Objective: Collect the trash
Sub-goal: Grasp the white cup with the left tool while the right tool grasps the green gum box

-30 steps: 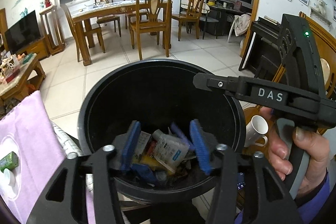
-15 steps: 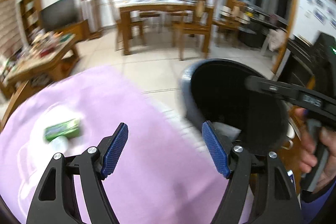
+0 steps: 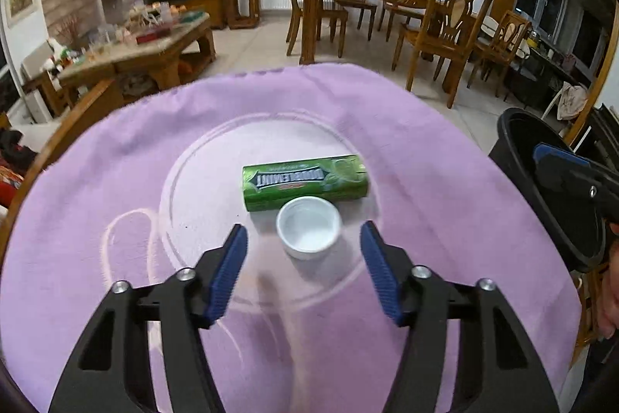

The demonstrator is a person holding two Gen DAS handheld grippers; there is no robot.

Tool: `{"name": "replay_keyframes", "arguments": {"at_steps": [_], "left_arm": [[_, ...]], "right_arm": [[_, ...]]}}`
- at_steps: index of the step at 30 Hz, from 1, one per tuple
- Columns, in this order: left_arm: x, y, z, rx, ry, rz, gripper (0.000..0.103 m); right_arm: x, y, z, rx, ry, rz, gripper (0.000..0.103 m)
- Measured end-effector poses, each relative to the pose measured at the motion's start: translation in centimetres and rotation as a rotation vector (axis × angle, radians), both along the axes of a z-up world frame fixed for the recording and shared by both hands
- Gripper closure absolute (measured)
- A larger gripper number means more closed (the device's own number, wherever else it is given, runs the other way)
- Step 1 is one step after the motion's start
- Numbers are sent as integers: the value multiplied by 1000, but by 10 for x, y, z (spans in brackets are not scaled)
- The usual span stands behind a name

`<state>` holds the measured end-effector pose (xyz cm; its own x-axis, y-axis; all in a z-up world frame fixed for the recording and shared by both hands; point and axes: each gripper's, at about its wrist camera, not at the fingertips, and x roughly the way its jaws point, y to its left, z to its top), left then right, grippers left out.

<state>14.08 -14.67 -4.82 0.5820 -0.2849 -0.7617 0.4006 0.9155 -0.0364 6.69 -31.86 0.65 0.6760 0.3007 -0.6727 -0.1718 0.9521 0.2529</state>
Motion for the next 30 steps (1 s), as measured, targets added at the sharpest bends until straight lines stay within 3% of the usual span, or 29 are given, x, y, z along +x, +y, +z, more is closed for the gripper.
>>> {"name": "replay_keyframes", "arguments": {"at_steps": [5, 10, 13, 17, 23, 25, 27, 30], "left_arm": [[5, 11, -7, -36, 0, -10, 68], [7, 33, -3, -75, -8, 32, 68], [7, 53, 6, -116, -20, 89, 68], [12, 73, 13, -142, -22, 138, 68], [13, 79, 22, -157, -40, 154, 68], [15, 80, 22, -164, -37, 159, 68], [16, 82, 23, -169, -36, 161, 68], [15, 82, 24, -173, -41, 155, 68]], "right_arm": [[32, 41, -12, -124, 31, 85, 55], [63, 83, -31, -247, 59, 185, 55], [78, 107, -41, -319, 57, 246, 41], [96, 135, -49, -408, 47, 314, 41], [124, 159, -66, -457, 99, 379, 41], [128, 158, -67, -414, 119, 371, 48], [128, 158, -68, -386, 140, 360, 64], [121, 161, -66, -360, 141, 338, 71]]}}
